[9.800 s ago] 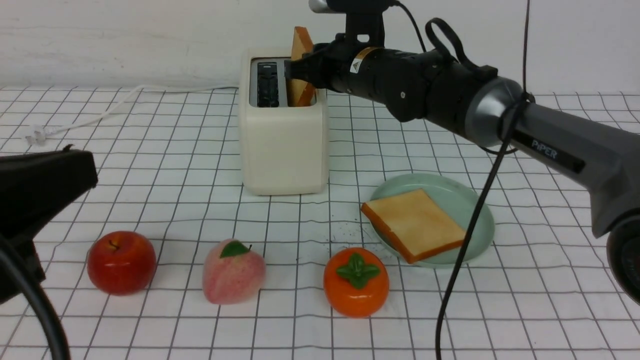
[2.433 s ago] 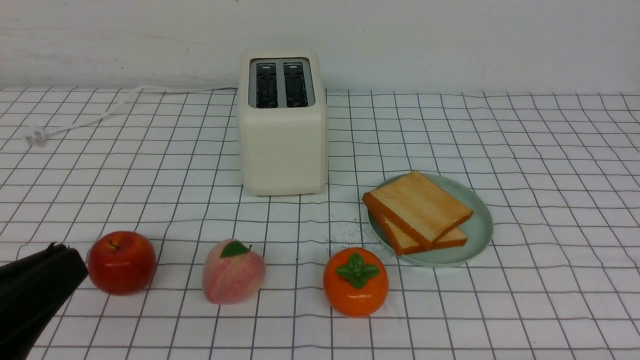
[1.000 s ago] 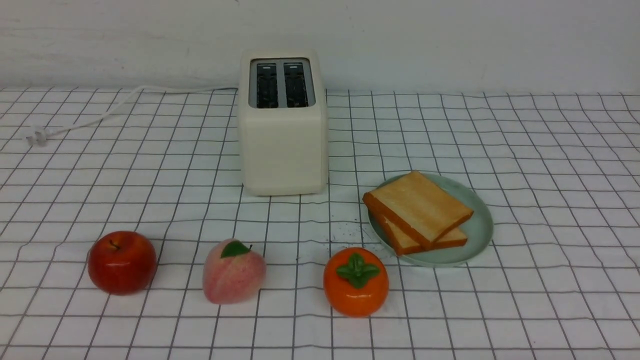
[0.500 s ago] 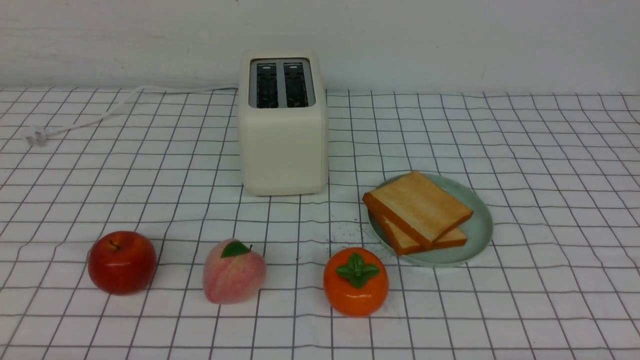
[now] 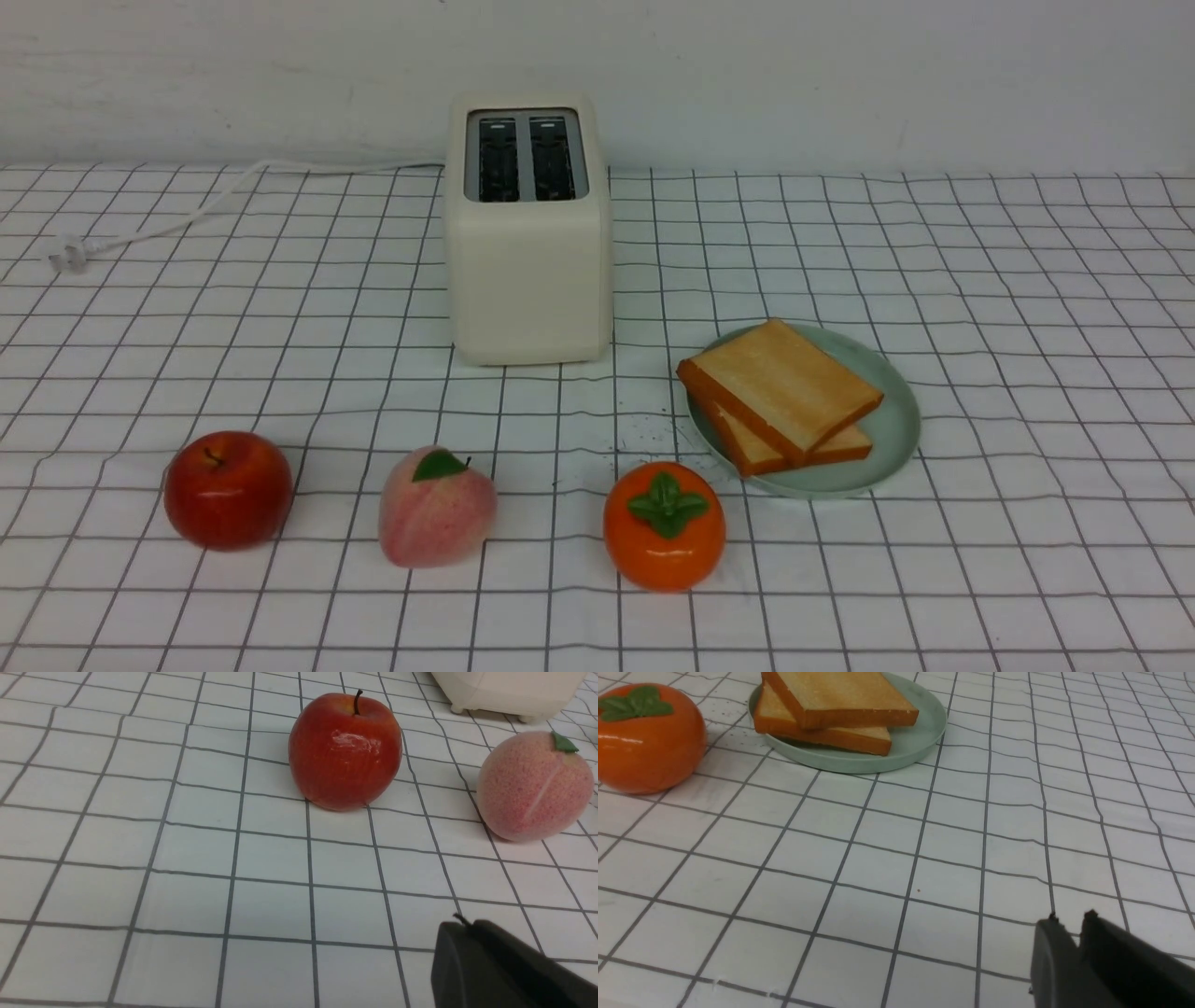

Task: Take toasted bread from bread machine on white checkered table place on plate.

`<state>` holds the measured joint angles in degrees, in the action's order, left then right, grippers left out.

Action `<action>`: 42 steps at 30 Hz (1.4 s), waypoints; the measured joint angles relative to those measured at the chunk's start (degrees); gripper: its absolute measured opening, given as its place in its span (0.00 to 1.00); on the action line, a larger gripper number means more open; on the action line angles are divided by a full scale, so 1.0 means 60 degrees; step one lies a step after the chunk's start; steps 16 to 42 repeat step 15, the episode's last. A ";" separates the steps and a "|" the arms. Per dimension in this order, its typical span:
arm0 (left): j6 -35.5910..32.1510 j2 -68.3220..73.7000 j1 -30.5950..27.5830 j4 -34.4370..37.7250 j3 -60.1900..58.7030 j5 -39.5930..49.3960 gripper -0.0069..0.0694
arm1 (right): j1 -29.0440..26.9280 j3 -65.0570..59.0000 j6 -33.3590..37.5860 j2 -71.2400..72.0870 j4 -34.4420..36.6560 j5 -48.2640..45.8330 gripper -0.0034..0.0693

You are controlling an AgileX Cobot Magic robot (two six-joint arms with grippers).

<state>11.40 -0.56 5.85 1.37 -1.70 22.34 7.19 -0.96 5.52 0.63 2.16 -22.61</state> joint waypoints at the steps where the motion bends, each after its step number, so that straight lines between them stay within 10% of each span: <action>1: 0.0000 0.0000 0.0000 0.0000 0.0000 0.0000 0.08 | 0.0000 0.0000 0.0000 0.0000 0.0000 0.0000 0.17; 42: 0.0011 0.0000 0.0000 0.0000 0.0000 0.0000 0.08 | 0.0000 0.0000 0.0000 0.0000 0.0000 0.0000 0.19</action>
